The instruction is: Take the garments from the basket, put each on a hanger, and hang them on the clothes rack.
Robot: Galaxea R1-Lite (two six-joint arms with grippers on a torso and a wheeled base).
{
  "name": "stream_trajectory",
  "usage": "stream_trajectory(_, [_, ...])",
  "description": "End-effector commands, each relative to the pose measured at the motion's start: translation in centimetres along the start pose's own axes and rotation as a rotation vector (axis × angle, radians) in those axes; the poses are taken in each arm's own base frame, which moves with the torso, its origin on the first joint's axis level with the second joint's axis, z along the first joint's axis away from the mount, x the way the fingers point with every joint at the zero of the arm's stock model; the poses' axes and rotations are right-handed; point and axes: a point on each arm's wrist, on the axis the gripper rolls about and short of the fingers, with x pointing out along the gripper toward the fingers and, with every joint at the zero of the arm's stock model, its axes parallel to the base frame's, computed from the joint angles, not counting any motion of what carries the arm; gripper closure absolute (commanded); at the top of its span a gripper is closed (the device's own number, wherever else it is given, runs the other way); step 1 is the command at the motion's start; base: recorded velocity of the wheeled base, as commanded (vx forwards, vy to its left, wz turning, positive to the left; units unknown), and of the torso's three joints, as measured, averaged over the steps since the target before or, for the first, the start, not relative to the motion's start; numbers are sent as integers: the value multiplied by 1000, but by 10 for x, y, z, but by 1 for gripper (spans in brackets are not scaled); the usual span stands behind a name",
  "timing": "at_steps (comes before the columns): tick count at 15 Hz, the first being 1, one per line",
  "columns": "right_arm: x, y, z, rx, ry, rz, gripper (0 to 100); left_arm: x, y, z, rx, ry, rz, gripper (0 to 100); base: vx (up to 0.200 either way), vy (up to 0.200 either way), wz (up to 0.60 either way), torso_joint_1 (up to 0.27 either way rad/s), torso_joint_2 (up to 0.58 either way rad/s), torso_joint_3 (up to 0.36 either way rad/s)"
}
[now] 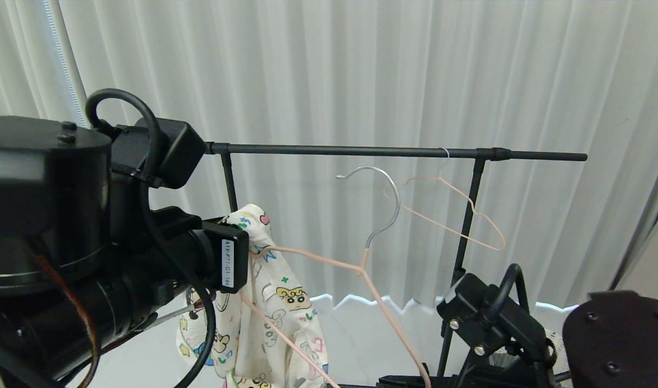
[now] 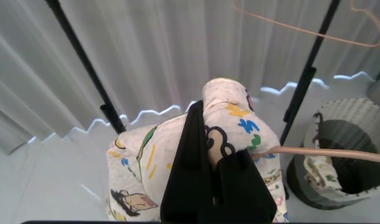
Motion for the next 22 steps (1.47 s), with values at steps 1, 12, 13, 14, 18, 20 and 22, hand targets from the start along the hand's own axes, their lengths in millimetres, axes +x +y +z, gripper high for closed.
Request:
stream_trajectory(1, [10, 2, 0, 0, 14, -8, 100, -13, -3, 3, 0, -33, -22, 100, 0, 0, 0, 0, 0, 0])
stream_trajectory(12, [39, 19, 15, -3, -37, 33, 100, -43, -27, 25, 28, -136, -143, 100, 0, 0, 0, 0, 0, 0])
stream_trajectory(13, [37, 19, 17, -1, -45, 32, 100, -43, -27, 23, 35, -130, -145, 100, 0, 0, 0, 0, 0, 0])
stream_trajectory(14, [34, 20, 19, -3, -65, 23, 100, -42, -27, 19, 44, -118, -125, 100, 0, 0, 0, 0, 0, 0])
stream_trajectory(18, [23, 21, 28, 3, -139, -13, 100, -49, -33, 18, 55, -127, -122, 100, 0, 0, 0, 0, 0, 0])
stream_trajectory(20, [22, 24, 34, -2, -197, -4, 100, -50, -38, 14, 71, -120, -147, 100, 0, 0, 0, 0, 0, 0])
stream_trajectory(22, [20, 24, 37, -6, -228, -14, 100, -48, -40, 9, 83, -103, -143, 100, 0, 0, 0, 0, 0, 0])
